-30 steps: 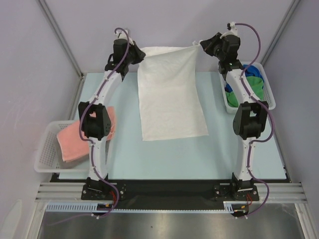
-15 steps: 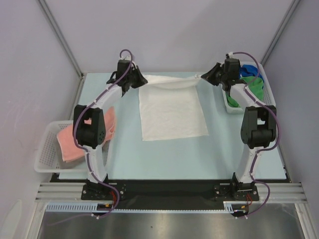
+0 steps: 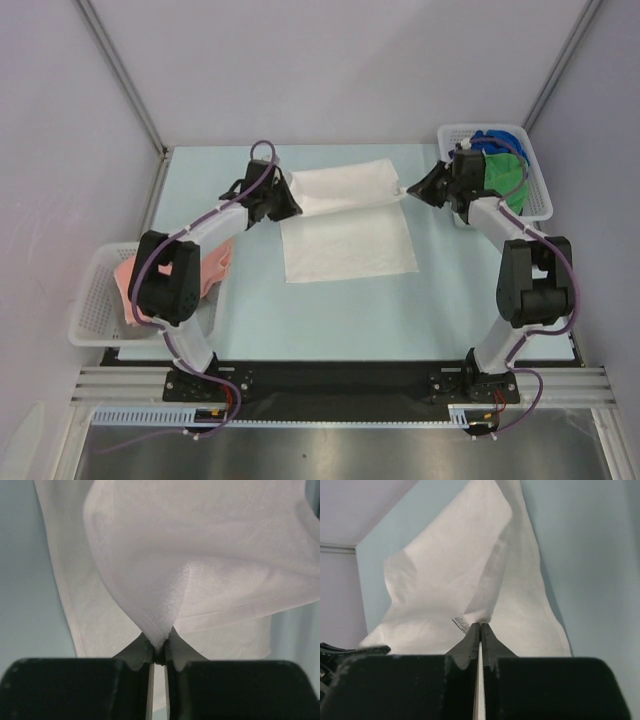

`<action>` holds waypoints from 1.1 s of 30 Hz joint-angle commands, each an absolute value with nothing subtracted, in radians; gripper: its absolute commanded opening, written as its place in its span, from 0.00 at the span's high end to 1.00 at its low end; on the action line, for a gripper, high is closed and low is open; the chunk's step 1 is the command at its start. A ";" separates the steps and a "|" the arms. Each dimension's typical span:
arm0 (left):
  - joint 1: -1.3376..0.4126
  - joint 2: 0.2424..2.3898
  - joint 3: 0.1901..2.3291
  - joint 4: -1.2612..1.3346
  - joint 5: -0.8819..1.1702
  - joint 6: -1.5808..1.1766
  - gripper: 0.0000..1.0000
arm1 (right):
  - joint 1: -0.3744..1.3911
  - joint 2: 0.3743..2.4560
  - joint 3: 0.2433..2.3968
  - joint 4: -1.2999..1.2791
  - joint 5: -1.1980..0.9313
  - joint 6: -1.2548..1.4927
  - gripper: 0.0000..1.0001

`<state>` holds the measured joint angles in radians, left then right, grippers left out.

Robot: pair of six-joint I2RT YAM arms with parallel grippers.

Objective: Fold and stack the towels
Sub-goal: Fold the towel

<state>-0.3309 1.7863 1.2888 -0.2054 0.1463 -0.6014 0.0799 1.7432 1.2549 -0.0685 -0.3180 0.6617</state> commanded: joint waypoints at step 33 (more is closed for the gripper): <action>-0.437 1.635 0.962 -0.241 -0.110 -0.899 0.57 | 0.170 1.772 1.120 -0.187 0.043 0.469 0.59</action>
